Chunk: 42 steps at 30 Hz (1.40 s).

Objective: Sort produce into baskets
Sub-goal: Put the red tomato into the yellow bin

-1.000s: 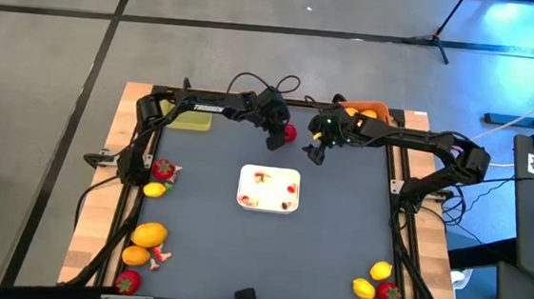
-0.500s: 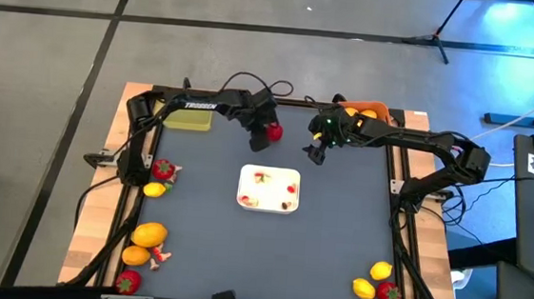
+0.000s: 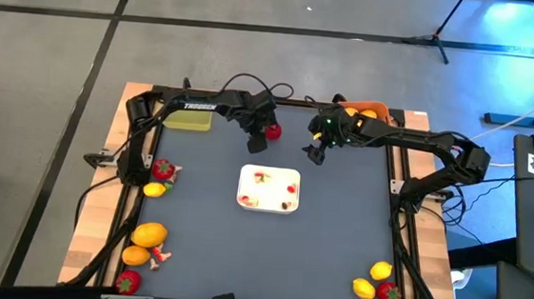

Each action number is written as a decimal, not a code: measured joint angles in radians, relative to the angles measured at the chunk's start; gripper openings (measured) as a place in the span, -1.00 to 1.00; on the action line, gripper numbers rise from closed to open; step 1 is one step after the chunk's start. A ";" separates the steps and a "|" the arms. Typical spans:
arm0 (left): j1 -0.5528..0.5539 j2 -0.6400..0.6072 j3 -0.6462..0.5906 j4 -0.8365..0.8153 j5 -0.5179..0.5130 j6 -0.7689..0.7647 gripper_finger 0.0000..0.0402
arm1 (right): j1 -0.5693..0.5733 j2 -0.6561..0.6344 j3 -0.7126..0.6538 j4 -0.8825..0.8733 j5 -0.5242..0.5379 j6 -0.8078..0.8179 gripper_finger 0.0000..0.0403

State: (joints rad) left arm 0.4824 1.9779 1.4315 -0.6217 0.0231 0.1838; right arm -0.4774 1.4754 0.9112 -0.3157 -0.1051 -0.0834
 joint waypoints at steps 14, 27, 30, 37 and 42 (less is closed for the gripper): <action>-0.010 -0.036 0.000 0.147 -0.041 0.119 0.66 | -0.001 0.000 0.000 0.000 0.000 -0.001 0.80; 0.054 0.058 -0.018 0.268 0.085 0.069 0.66 | -0.001 0.000 0.000 0.006 0.000 0.000 0.80; 0.062 0.084 -0.018 0.278 0.084 0.042 0.65 | -0.001 0.000 0.000 0.001 0.000 0.000 0.80; 0.064 0.097 -0.017 0.322 0.086 0.020 0.34 | -0.001 0.000 0.000 0.001 0.007 0.000 0.80; 0.064 0.094 -0.018 0.319 0.085 0.009 0.31 | -0.001 0.000 0.000 0.003 0.007 0.000 0.80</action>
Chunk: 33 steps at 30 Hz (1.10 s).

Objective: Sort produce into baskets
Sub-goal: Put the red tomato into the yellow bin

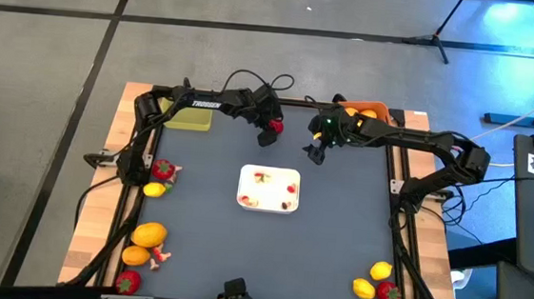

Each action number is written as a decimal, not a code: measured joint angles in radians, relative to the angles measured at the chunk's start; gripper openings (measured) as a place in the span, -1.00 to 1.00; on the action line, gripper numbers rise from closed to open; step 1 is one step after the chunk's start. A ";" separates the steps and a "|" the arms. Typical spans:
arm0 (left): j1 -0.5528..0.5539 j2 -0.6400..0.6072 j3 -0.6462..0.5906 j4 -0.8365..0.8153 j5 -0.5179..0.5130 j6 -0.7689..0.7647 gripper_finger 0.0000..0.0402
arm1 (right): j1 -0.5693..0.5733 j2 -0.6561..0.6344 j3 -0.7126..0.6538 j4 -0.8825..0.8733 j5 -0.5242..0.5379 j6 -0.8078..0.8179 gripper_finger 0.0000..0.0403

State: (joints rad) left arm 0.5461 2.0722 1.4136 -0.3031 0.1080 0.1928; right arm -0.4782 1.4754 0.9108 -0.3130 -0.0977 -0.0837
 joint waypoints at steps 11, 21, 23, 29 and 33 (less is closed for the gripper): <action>0.000 -0.100 -0.001 -0.103 -0.049 -0.014 0.31 | 0.000 0.000 0.000 0.000 0.000 0.000 0.80; 0.003 -0.234 -0.001 -0.288 -0.163 -0.043 0.30 | 0.000 0.000 0.000 -0.003 0.000 0.000 0.80; 0.005 -0.257 -0.001 -0.338 -0.204 -0.054 0.30 | 0.000 0.000 0.000 -0.003 0.000 0.000 0.80; 0.034 -0.322 -0.001 -0.514 -0.322 -0.068 0.30 | 0.000 0.000 0.000 -0.003 0.000 0.000 0.80; 0.067 -0.371 -0.001 -0.587 -0.359 -0.110 0.30 | 0.000 0.000 0.000 0.001 0.001 0.000 0.80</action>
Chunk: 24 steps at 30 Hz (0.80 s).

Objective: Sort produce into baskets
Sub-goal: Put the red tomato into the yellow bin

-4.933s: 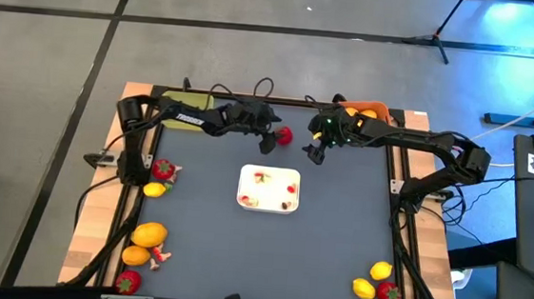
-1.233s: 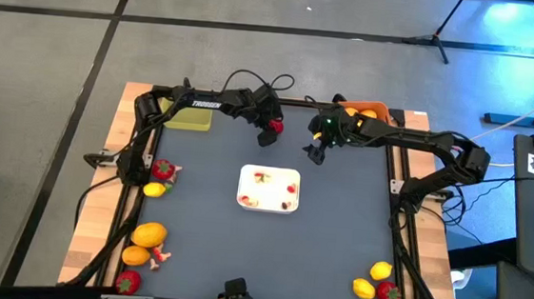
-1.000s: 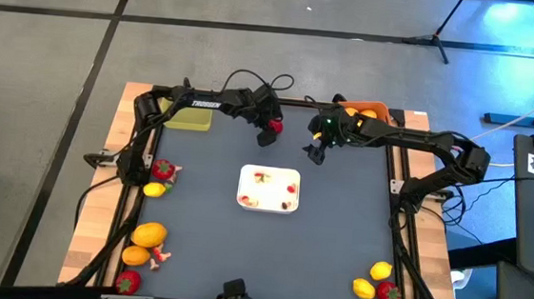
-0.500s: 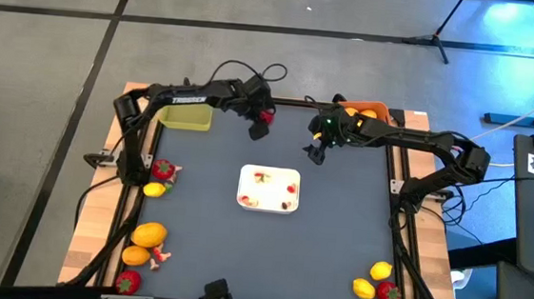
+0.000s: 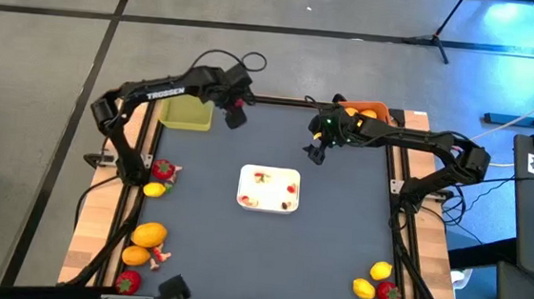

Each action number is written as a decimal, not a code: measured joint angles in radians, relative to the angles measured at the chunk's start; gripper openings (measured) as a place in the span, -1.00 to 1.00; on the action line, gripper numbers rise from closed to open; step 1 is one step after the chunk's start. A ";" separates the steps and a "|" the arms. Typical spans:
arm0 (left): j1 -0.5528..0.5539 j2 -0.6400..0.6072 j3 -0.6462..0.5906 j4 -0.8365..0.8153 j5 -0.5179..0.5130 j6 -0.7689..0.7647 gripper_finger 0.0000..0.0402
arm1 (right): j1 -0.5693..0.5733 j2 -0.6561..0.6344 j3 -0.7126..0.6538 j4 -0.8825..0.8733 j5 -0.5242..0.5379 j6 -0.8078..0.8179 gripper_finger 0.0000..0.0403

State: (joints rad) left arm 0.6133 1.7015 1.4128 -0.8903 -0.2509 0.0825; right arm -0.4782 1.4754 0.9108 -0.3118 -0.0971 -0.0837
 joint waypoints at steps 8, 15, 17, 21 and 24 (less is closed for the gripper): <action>0.086 -0.027 -0.001 -0.237 -0.064 -0.159 0.32 | 0.001 0.000 0.000 0.000 0.037 0.000 0.80; 0.167 -0.024 -0.086 -0.206 -0.084 -0.185 0.47 | 0.001 0.000 0.000 0.000 0.037 0.000 0.80; 0.181 -0.024 -0.107 -0.174 -0.083 -0.177 0.48 | 0.000 0.000 0.000 0.000 0.037 0.000 0.80; 0.194 -0.024 -0.134 -0.101 -0.082 -0.161 0.50 | 0.000 0.000 0.000 0.001 0.037 0.000 0.80; 0.193 -0.024 -0.150 -0.086 -0.083 -0.141 0.56 | 0.000 0.000 0.000 0.001 0.037 0.000 0.80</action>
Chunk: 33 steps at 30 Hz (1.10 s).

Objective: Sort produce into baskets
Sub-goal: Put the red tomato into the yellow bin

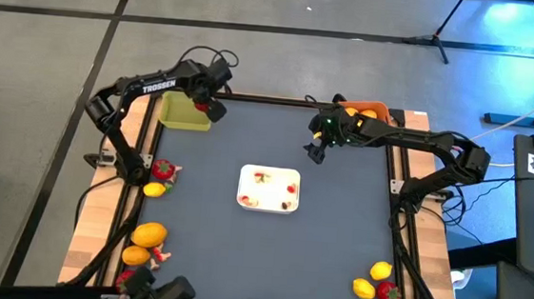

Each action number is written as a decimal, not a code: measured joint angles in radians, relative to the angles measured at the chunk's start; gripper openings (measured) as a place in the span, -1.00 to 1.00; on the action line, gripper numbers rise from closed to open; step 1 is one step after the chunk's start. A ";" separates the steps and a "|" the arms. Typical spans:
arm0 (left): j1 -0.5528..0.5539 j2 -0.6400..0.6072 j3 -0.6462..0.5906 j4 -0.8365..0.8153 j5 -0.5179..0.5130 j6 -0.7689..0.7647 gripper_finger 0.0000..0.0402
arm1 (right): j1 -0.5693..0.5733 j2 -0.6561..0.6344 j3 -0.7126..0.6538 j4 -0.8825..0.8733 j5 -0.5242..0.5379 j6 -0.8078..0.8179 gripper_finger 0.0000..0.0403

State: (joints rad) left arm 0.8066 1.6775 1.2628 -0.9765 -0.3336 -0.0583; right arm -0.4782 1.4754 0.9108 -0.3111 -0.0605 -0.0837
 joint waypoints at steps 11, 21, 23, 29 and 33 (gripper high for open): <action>-0.004 -0.003 -0.009 -0.028 -0.013 0.016 0.72 | 0.000 0.000 0.000 0.003 0.000 0.000 0.80; -0.101 -0.162 -0.009 -0.162 -0.008 -0.018 0.72 | 0.000 0.000 0.000 0.004 0.000 0.000 0.80; -0.130 -0.206 -0.009 -0.191 -0.008 -0.045 0.72 | 0.000 0.000 0.000 0.007 0.000 0.000 0.80; -0.235 -0.320 -0.009 -0.285 0.026 -0.172 0.72 | 0.001 0.000 0.000 0.007 -0.004 0.000 0.80; -0.322 -0.365 -0.009 -0.354 0.062 -0.283 0.72 | 0.001 0.000 0.000 0.005 -0.011 0.000 0.80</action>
State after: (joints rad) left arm 0.4844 1.3127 1.2537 -1.3302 -0.2717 -0.3416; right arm -0.4774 1.4754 0.9108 -0.3065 -0.0710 -0.0841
